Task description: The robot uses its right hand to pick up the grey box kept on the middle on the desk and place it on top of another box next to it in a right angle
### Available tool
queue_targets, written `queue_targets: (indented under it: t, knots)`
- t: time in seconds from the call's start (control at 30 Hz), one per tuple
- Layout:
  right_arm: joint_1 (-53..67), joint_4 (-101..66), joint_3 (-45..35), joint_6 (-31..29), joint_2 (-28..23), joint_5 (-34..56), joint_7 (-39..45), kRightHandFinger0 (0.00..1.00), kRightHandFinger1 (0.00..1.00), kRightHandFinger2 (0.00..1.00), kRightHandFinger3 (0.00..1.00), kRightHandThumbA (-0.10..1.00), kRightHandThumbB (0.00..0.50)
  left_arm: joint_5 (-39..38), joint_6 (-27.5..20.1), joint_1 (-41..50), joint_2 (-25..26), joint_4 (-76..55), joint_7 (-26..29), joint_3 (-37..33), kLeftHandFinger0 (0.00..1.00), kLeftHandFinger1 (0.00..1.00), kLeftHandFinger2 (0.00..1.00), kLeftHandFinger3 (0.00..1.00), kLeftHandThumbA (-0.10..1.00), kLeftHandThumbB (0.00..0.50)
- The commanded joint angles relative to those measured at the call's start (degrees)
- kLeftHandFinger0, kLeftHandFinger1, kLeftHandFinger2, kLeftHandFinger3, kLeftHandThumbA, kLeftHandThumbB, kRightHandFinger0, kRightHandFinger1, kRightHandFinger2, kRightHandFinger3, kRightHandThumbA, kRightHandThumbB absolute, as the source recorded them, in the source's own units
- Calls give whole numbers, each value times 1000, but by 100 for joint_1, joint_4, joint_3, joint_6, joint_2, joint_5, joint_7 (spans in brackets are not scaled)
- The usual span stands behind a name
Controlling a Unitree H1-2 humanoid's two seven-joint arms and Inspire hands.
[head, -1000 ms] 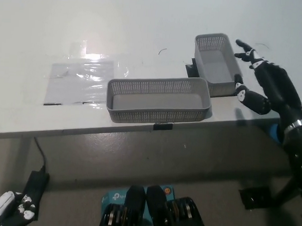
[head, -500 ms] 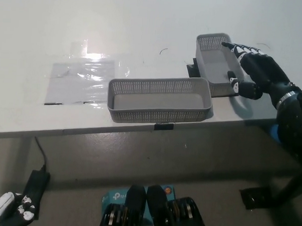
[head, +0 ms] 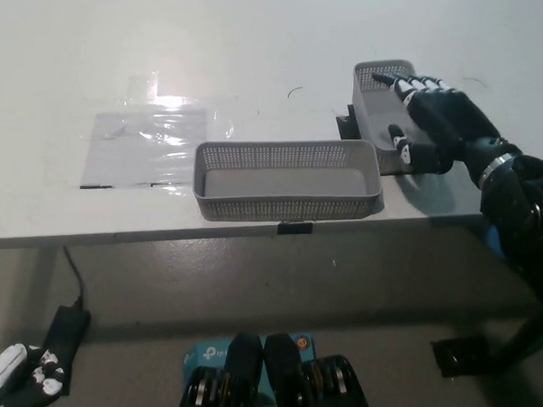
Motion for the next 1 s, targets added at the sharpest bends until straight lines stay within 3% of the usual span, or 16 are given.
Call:
queue_targets:
  t: [0.0, 0.13, 0.37, 0.8, 0.97]
  knots:
    - [-156, -9, 102, -197, -29, -198, 175, 1000, 1000, 1000, 1000, 270, 344, -39, -20, -21, 204, -161, -74, 104, 0, 0, 9, 131, -100, 500]
    - [-112, 165, 233, -222, -71, -275, 221, 1000, 1000, 1000, 1000, 257, 328, -49, 87, -7, 198, -241, -50, 154, 0, 0, 4, 141, -100, 500]
    - [-104, 535, 250, -267, -129, -345, 146, 1000, 1000, 1000, 1000, 190, 349, -22, 62, 39, 198, -236, -29, 190, 0, 0, 0, 118, -100, 500]
    - [-404, 1495, 247, -387, -37, -653, -320, 1000, 1000, 1000, 1000, 161, 311, 67, 89, 228, 176, -381, 41, 251, 0, 0, 1, 89, -100, 500]
    - [-468, 1746, 393, -412, 161, -812, -426, 1000, 1000, 1000, 1000, 192, 291, 101, -116, 258, 181, -341, 57, 285, 0, 0, 0, 89, -100, 500]
